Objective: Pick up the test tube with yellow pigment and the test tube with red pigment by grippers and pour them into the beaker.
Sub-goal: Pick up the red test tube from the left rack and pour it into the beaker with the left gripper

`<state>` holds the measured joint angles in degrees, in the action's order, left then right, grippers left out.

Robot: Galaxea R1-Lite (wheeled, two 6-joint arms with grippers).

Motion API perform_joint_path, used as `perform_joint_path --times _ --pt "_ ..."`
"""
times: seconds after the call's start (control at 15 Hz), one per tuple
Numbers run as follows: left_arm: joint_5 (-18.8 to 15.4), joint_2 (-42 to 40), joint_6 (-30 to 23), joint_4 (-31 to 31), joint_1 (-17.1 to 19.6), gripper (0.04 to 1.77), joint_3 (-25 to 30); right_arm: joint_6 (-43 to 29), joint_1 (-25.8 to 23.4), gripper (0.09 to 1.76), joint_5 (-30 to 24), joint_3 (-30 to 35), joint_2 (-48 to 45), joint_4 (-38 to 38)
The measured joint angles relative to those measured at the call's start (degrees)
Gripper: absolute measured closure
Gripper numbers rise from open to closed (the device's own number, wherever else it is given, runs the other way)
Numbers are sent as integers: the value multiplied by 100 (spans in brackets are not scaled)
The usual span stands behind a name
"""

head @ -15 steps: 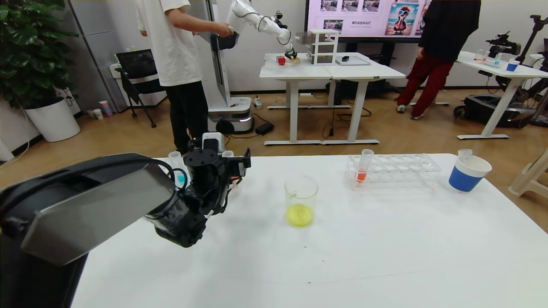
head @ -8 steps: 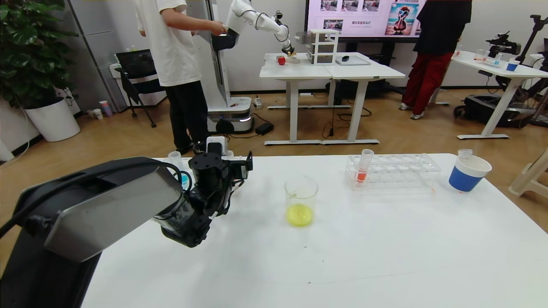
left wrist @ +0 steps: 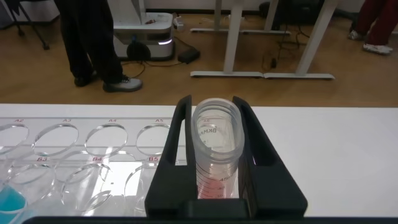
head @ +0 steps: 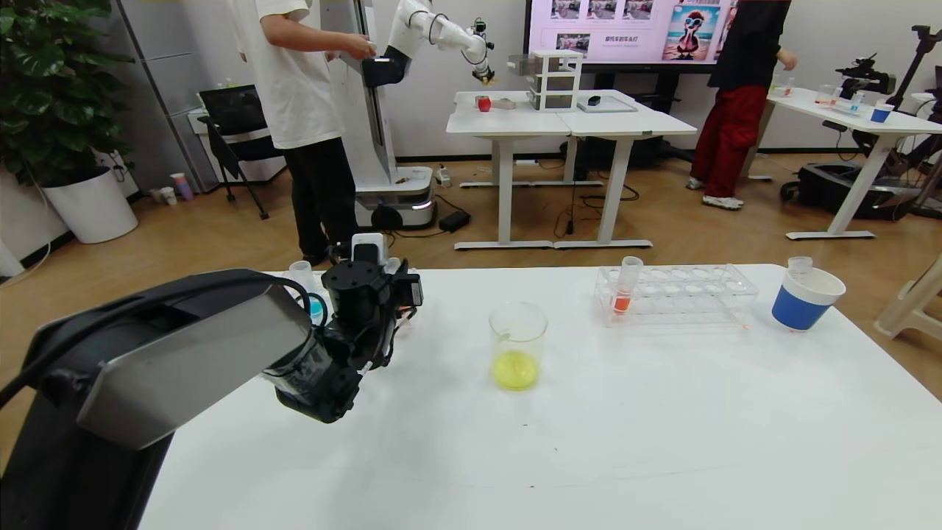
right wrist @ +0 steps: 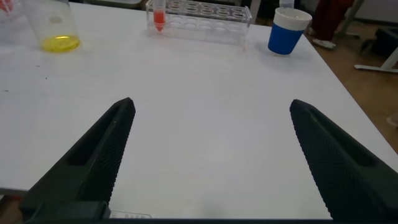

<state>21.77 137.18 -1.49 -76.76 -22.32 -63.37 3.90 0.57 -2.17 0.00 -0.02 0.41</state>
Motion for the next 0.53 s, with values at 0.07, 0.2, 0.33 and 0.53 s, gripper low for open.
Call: perform_joint_path --times 0.07,0.2,0.33,0.53 --pt "-6 0 -5 2 2 122 0 0 0 11 2 0 0 2" --pt "-20 -2 1 15 5 128 -2 1 2 11 2 0 0 5" --pt "-35 -17 6 28 2 128 -13 1 0 11 2 0 0 2" --pt "-44 -176 33 238 16 128 -74 1 0 11 0 0 0 2"
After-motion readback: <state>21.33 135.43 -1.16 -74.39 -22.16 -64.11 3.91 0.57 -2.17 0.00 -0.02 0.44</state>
